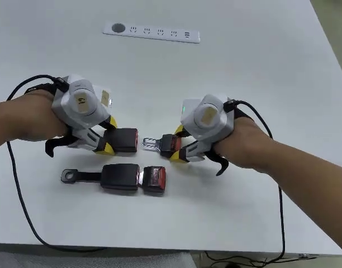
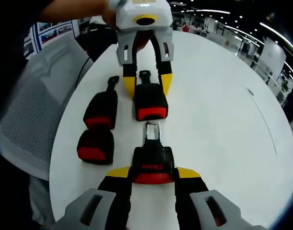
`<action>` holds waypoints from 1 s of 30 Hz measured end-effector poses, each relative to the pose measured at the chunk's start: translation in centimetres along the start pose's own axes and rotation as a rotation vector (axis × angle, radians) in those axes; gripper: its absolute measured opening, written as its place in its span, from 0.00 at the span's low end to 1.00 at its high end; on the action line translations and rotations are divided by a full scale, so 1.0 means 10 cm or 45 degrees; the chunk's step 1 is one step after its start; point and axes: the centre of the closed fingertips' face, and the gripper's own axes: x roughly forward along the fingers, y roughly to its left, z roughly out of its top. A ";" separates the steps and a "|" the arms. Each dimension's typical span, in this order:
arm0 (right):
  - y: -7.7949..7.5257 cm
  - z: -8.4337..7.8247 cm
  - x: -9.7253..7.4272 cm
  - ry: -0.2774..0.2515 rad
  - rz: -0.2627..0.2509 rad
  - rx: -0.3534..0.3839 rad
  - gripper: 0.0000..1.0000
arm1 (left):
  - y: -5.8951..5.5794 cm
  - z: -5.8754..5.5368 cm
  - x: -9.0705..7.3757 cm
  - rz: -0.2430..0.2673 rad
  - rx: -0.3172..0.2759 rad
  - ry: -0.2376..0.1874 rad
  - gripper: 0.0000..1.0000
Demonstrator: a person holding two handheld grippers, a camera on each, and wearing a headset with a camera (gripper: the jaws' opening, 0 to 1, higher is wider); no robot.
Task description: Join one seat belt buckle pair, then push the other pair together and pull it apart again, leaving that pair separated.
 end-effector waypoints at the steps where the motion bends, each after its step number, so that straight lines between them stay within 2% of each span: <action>1: -0.02 0.02 0.03 -0.001 -0.002 0.001 0.31 | 0.00 0.00 0.00 0.001 -0.001 0.001 0.33; 6: -0.02 0.10 0.06 -0.002 -0.006 -0.011 0.31 | 0.00 0.00 0.00 0.001 -0.005 0.002 0.33; 17: -0.04 0.15 0.13 -0.035 0.018 -0.036 0.31 | 0.01 0.01 0.01 -0.009 0.009 0.002 0.33; 19: -0.02 0.17 0.10 -0.041 0.025 -0.039 0.31 | 0.01 0.01 0.01 -0.009 0.011 -0.004 0.33; 30: -0.04 0.20 0.13 -0.016 0.031 -0.045 0.30 | 0.02 -0.01 0.02 -0.007 -0.002 -0.014 0.32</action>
